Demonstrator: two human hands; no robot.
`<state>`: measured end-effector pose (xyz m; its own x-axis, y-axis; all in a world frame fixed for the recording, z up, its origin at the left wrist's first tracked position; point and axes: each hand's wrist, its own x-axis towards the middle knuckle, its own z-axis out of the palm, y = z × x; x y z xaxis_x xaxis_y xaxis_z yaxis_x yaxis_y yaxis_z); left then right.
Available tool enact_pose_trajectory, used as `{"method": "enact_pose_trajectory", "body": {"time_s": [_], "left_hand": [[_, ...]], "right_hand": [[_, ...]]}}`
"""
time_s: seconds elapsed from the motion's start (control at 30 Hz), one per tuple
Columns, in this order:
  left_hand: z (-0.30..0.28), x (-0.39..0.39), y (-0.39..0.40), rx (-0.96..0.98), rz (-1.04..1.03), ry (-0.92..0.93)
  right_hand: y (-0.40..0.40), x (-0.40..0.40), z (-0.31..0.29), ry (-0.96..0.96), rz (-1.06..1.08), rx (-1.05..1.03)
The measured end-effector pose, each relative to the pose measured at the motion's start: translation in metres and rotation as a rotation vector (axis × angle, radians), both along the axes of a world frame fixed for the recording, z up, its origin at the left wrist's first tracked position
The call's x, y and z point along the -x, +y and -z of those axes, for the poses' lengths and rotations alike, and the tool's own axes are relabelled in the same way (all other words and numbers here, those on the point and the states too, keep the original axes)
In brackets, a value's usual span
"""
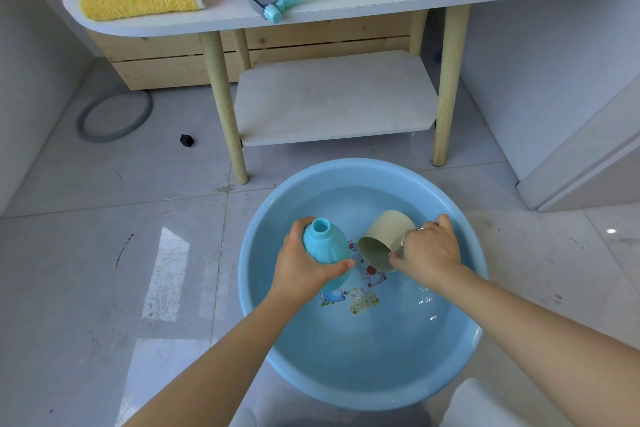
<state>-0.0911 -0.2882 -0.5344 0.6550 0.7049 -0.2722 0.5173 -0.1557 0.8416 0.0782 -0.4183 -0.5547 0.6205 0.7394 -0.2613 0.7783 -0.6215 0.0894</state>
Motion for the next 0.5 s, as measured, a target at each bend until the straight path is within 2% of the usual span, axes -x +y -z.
{"method": "enact_pose_trajectory", "body": {"time_s": [0.17,0.33,0.5], "left_hand": [[0.003,0.000,0.002,-0.011,-0.004,0.014],[0.004,0.000,0.004,-0.020,-0.004,0.021],[0.005,0.000,0.003,-0.018,-0.001,0.023]], "right_hand": [[0.001,-0.001,-0.002,0.110,0.079,-0.039],[0.008,-0.009,-0.015,0.323,0.343,-0.142],[0.013,-0.018,-0.027,0.560,0.583,-0.364]]}}
